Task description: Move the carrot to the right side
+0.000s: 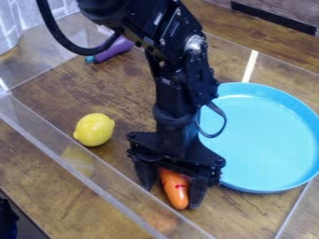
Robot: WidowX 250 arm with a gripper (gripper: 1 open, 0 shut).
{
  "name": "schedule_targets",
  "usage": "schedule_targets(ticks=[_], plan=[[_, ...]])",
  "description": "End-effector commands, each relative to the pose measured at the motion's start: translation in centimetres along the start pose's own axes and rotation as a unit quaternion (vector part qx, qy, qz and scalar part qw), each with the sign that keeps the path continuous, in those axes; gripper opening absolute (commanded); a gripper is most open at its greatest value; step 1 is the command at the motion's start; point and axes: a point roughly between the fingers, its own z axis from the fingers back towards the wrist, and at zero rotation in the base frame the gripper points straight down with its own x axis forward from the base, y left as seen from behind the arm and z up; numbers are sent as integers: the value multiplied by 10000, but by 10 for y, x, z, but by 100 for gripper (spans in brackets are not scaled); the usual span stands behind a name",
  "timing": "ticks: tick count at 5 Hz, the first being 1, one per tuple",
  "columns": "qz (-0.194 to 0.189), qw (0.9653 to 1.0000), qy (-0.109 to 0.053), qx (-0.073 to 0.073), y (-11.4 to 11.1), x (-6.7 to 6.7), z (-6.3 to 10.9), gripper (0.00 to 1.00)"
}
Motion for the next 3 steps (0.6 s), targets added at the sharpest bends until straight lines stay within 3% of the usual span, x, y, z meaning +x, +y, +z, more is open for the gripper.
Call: schedule_targets(ticks=[1, 3], plan=[[-34, 9998, -156, -93, -8, 9, 6, 100], [18, 9998, -166, -136, -12, 13, 5, 100]])
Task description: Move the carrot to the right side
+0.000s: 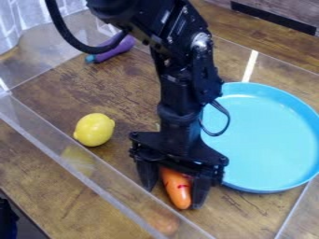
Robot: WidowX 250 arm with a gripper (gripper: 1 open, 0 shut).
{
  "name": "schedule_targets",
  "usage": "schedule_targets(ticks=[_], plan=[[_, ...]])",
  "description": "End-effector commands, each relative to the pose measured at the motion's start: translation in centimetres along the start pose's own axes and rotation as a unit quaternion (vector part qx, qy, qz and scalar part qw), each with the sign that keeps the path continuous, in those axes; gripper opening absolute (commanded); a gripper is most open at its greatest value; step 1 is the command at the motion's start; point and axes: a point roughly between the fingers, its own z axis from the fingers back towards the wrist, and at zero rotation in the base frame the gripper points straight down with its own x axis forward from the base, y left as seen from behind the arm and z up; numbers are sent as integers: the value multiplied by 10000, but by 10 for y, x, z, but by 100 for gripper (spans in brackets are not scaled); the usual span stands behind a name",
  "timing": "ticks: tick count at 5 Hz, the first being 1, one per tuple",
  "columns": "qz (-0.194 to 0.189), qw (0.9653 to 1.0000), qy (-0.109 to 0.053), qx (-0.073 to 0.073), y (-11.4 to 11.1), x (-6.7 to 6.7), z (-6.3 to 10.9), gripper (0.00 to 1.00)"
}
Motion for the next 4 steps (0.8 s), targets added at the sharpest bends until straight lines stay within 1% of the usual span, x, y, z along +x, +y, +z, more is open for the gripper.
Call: schedule_targets(ticks=[1, 4], plan=[[-36, 9999, -130, -89, -8, 7, 5, 100], [-18, 9998, -130, -116, -11, 15, 4, 100]])
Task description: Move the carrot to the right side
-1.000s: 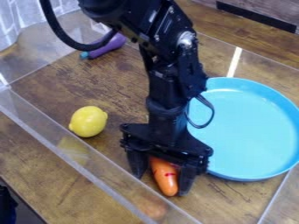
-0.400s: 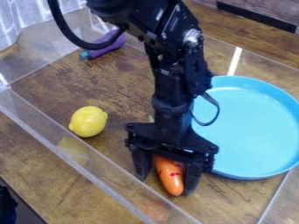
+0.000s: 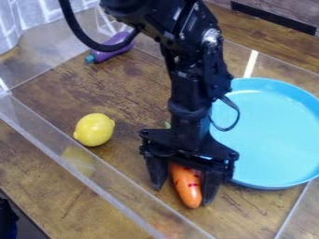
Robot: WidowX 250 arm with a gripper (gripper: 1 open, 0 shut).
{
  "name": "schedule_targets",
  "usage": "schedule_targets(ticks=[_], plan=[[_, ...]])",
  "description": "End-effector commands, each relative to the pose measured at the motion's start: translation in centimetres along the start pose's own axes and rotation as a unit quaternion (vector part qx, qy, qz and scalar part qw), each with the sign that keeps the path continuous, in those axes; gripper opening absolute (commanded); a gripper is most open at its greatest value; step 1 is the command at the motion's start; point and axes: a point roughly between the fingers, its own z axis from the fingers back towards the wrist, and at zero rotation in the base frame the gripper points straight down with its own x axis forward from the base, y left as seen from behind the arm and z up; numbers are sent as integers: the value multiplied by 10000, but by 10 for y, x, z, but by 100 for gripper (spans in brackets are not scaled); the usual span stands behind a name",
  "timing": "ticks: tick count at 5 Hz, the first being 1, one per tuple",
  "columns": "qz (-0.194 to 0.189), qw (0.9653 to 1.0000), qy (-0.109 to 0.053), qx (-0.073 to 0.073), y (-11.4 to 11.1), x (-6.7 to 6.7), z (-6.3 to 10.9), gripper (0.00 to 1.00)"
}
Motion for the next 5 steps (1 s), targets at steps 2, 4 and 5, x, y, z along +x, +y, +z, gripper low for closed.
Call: schedule_targets(ticks=[2, 4, 5], plan=[[-39, 10000, -76, -34, -7, 10, 2, 0], [-303, 9993, -141, 166, -9, 15, 22, 0], [-402, 9988, -186, 217, -11, 20, 33, 0]])
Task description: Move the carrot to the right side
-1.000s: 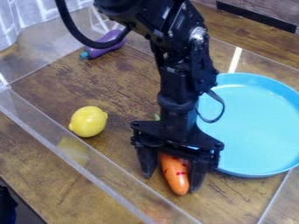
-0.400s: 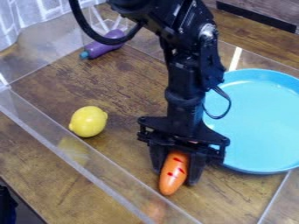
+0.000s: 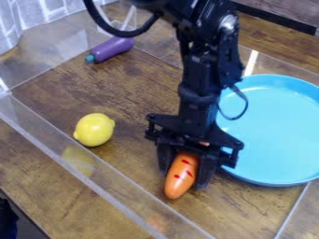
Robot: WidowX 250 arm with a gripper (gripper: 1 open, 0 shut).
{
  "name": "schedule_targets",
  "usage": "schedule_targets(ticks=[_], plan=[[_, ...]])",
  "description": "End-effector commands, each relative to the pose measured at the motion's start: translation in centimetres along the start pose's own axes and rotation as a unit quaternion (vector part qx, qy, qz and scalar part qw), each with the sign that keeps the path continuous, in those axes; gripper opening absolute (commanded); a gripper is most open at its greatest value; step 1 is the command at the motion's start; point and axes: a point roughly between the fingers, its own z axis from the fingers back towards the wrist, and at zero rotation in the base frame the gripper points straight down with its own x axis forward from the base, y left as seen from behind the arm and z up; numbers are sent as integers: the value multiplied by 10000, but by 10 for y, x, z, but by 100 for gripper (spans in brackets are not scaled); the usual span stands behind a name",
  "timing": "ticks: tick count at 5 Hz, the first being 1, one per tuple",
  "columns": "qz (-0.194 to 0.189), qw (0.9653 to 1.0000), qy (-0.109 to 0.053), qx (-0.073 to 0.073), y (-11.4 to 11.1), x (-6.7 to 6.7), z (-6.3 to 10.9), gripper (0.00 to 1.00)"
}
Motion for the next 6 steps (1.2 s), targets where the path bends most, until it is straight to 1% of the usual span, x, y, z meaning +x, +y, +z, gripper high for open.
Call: schedule_targets(ticks=[1, 2, 3, 4, 5, 6], plan=[[-284, 9984, -473, -87, -10, 17, 38, 0], [-470, 9969, -627, 97, -5, 29, 70, 0], [-429, 9951, -885, 51, -1, 48, 105, 0], [-388, 9933, -1089, 14, 1, 69, 133, 0], [-575, 9912, -1192, -20, -4, 83, 126, 0], [-756, 9899, -1195, -28, -18, 96, 122, 0]])
